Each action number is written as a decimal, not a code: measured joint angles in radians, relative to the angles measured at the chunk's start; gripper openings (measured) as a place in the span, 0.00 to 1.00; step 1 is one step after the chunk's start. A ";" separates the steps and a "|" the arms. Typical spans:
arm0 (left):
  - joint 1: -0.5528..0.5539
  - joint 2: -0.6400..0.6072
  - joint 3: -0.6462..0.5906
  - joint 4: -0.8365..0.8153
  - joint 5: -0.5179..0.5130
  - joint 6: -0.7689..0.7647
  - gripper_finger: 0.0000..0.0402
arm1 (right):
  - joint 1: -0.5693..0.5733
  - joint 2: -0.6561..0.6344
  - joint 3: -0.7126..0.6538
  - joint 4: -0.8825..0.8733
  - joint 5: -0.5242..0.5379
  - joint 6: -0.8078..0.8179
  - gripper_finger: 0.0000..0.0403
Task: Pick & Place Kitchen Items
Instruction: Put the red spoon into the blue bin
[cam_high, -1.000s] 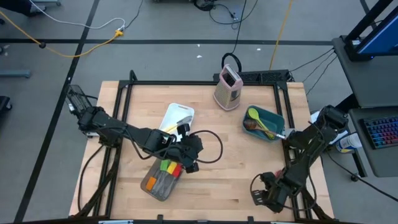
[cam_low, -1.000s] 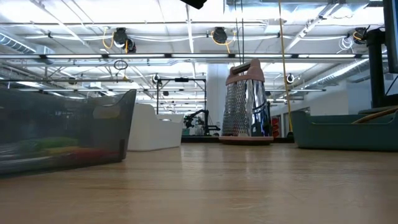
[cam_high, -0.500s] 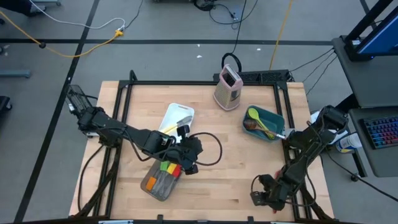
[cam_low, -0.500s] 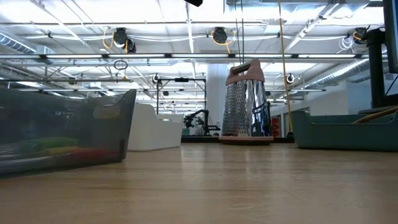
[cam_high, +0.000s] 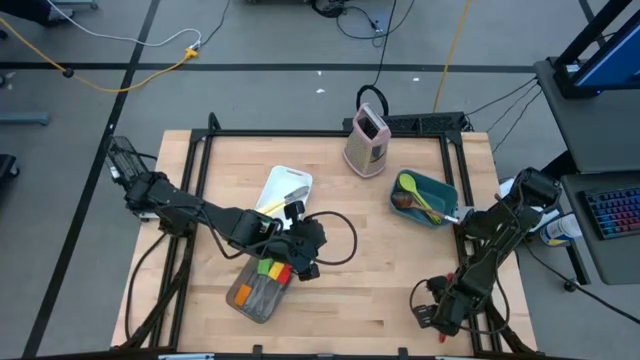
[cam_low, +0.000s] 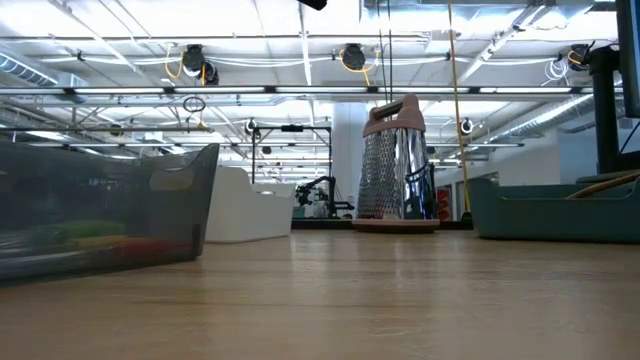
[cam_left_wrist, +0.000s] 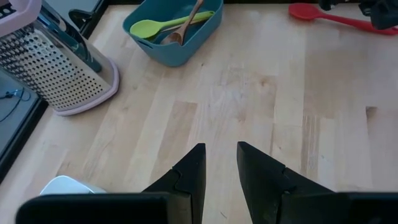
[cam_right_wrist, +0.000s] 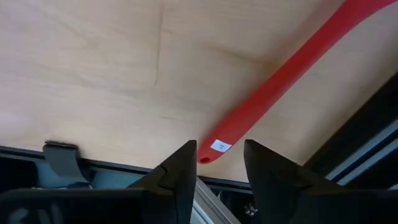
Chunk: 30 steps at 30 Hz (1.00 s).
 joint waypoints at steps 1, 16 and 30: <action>0.000 0.000 0.000 0.000 0.000 -0.003 0.24 | 0.000 0.000 0.000 0.001 0.004 -0.001 0.32; 0.000 0.000 0.000 0.000 0.000 -0.008 0.24 | 0.028 0.065 0.000 0.114 0.025 -0.003 0.32; 0.000 0.000 0.000 0.000 0.000 -0.049 0.24 | 0.108 0.064 -0.030 0.082 0.152 -0.012 0.32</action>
